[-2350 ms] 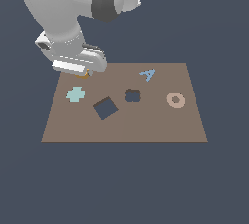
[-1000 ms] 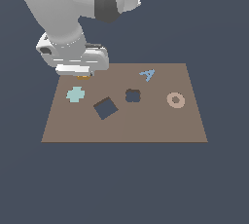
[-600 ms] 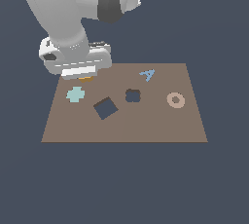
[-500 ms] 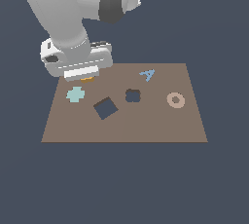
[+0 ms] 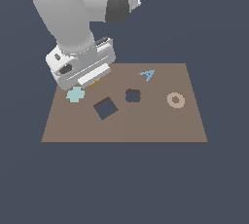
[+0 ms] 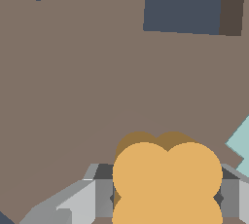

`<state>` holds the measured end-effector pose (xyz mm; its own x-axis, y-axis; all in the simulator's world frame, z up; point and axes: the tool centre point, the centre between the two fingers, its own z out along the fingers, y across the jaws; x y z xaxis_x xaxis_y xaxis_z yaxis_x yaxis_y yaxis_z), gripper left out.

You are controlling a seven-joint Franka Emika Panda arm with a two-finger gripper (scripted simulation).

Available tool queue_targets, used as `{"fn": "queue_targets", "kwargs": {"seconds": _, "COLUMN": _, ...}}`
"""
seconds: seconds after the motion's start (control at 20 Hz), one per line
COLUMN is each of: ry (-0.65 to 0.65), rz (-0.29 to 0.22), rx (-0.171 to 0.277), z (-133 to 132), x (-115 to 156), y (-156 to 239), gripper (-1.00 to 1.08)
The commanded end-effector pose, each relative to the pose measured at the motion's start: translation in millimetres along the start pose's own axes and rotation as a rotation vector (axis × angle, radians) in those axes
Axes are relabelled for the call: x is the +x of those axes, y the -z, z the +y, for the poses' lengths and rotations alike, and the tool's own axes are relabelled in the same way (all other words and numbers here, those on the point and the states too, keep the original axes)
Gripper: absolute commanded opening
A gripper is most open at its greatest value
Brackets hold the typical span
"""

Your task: Insert a designated object into the corresponding slot on a board.

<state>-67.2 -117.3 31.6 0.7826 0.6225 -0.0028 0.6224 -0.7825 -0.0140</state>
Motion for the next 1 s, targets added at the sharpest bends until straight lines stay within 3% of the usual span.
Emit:
{"fn": "queue_targets", "kwargs": {"seconds": 0.0, "ry": 0.113, "rz": 0.000, "rx": 0.000, "z": -1, "x": 7, "y": 1, "gripper": -1.00}}
{"fn": "queue_targets", "kwargs": {"seconds": 0.95, "ry": 0.948, "rz": -0.001, "rx": -0.007, "z": -10, "x": 53, "y": 8, "gripper": -1.00}}
